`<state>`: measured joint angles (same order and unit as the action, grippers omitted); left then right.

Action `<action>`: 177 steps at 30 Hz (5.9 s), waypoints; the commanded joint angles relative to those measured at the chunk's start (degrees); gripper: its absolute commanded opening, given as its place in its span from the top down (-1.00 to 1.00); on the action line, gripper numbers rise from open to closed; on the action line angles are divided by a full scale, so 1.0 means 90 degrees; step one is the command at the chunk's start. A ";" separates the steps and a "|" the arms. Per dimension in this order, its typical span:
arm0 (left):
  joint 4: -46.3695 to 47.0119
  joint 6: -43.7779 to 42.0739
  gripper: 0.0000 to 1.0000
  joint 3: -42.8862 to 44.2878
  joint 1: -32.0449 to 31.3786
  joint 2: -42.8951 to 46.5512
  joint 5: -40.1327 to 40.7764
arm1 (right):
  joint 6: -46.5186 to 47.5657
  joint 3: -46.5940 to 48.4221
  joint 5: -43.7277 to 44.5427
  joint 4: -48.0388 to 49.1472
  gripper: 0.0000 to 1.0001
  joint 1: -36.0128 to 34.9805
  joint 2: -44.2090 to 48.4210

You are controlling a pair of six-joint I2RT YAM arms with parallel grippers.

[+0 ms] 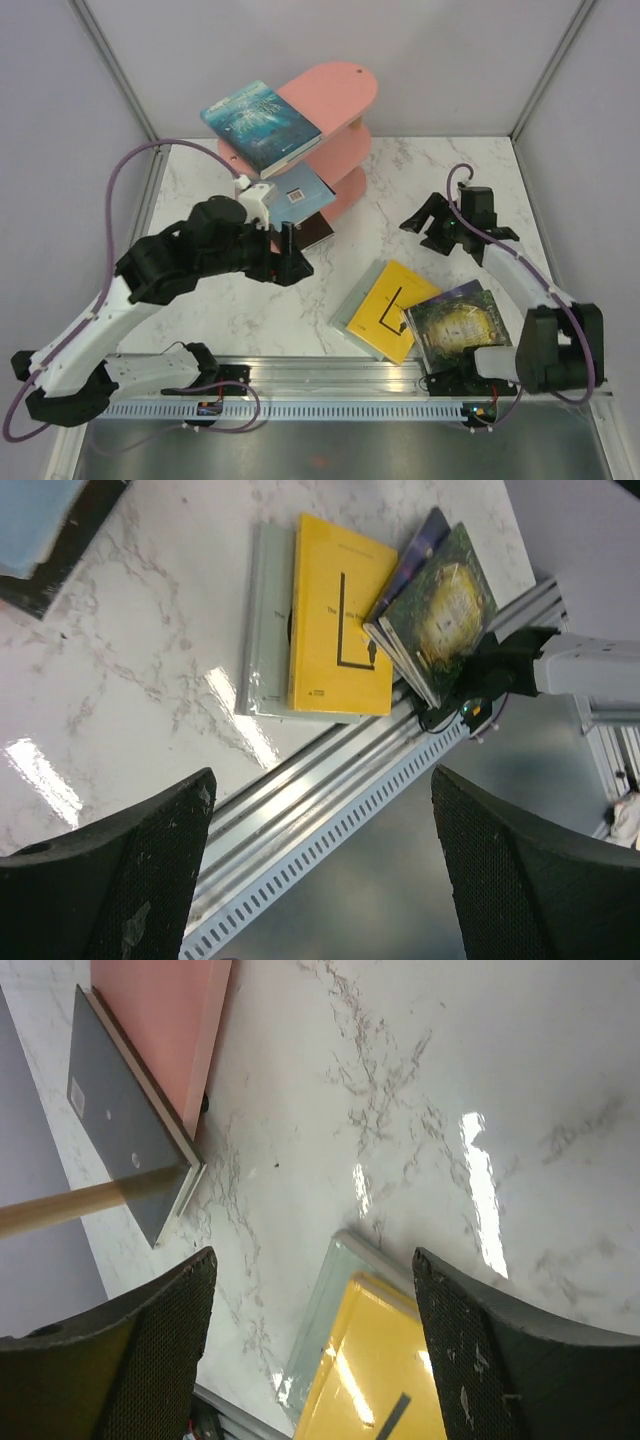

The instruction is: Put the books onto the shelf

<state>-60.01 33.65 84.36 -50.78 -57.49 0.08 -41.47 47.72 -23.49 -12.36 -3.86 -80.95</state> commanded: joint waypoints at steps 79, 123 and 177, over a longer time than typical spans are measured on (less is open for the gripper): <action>0.5576 0.4727 0.95 -0.4676 -0.2921 0.0194 0.0994 | -0.0997 0.0517 -0.0505 -0.2933 -0.87 -0.0714 0.3271; 0.6951 0.3898 0.95 -0.3739 -0.2727 0.1682 0.3713 | -0.5821 0.0175 -0.1785 0.2916 -0.24 -0.2002 0.3038; 0.4245 0.2560 0.95 0.1369 0.3325 -0.0993 -0.0349 | -0.5196 0.4190 -0.2429 0.2418 -0.96 -0.1887 0.0351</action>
<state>-25.36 57.32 93.47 -25.28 -64.58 3.33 -87.77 86.61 -43.18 7.86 -23.00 -80.62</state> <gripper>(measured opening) 0.220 0.982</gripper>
